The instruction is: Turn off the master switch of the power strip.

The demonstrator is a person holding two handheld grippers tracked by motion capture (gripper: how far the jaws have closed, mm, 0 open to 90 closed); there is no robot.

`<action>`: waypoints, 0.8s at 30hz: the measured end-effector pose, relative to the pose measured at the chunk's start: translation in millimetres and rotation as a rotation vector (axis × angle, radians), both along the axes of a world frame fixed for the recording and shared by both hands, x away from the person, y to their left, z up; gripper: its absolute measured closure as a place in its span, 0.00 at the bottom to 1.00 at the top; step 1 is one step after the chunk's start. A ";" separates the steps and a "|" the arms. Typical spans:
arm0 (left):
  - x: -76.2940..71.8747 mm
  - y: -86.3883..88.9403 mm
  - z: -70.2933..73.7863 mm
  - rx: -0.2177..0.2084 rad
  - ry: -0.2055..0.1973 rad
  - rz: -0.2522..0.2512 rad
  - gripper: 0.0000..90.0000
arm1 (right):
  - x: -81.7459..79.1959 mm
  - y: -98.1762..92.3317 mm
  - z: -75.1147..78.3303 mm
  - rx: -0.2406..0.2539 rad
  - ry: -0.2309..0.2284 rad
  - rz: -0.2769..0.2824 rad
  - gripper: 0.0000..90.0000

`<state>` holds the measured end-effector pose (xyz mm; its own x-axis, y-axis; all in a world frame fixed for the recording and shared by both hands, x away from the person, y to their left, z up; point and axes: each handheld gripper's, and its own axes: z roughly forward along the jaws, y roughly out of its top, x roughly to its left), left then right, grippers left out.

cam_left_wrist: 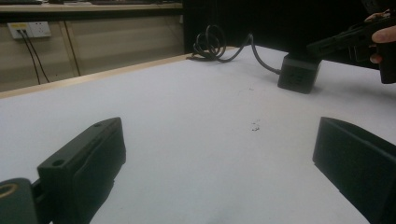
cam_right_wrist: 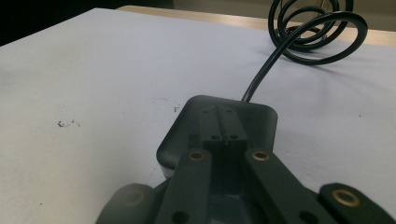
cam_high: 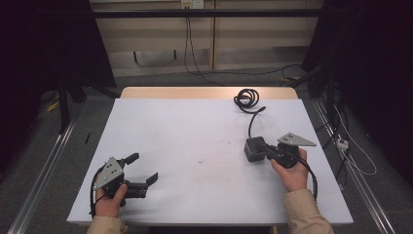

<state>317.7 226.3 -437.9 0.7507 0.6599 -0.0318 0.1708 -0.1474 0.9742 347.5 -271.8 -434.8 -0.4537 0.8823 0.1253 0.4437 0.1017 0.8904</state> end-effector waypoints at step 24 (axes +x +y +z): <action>-1.4 2.4 0.8 -0.008 -0.002 0.009 0.02 | -1.2 -1.6 3.0 0.045 0.003 -0.004 1.00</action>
<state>316.3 228.7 -437.1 0.7445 0.6666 -0.0358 0.1704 -0.1380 0.9757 346.3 -273.4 -431.8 -0.4501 0.8773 0.1667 0.4470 0.0598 0.8925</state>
